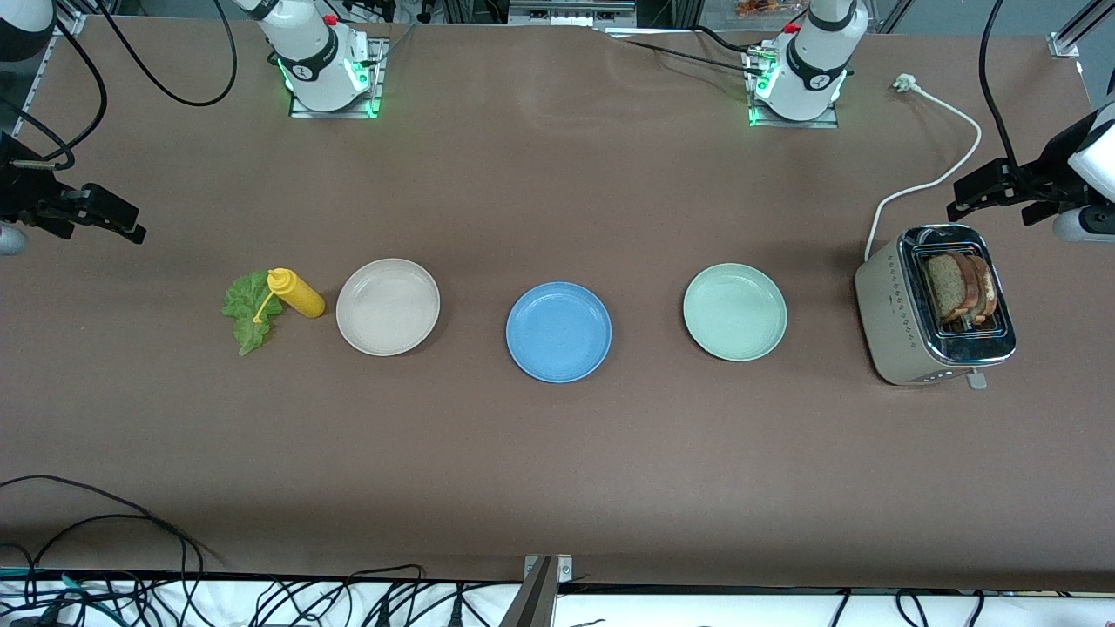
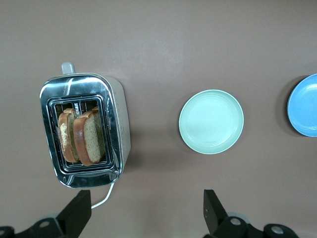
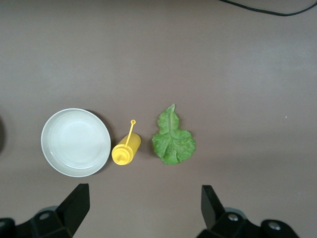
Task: Make sandwich in blue plate with both arms
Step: 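Reach the left gripper down into the toaster toward a bread slice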
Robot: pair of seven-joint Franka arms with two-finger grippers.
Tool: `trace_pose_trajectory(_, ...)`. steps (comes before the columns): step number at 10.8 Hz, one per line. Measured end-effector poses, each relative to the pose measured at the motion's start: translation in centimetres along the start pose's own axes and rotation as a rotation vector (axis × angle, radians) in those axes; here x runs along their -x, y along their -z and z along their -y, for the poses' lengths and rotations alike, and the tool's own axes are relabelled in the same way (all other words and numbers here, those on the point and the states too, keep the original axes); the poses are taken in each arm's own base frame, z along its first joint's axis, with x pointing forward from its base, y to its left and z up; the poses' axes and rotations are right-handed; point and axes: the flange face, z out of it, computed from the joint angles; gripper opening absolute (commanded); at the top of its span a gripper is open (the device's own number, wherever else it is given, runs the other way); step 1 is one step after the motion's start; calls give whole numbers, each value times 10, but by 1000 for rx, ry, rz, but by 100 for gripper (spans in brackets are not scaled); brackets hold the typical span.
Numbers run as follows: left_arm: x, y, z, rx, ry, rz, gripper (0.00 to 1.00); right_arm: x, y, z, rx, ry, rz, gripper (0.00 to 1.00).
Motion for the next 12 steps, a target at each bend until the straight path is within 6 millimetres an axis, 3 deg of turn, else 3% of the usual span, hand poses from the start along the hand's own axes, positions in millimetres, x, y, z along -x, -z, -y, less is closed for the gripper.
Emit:
trace_pose_trajectory(4, 0, -8, 2, 0, 3, 13, 98, 0, 4, -1, 12, 4, -2, 100)
trace_pose_trajectory(6, -2, -18, 14, 1, 25, 17, 95, 0, 9, -2, 12, 2, -8, 100)
trace_pose_trajectory(9, -5, -47, 40, -11, 67, 31, 91, 0, 10, -2, 12, 2, -8, 100)
trace_pose_trajectory(12, -13, -81, 58, -23, 94, 14, 79, -1, 9, -2, 13, 1, -7, 100)
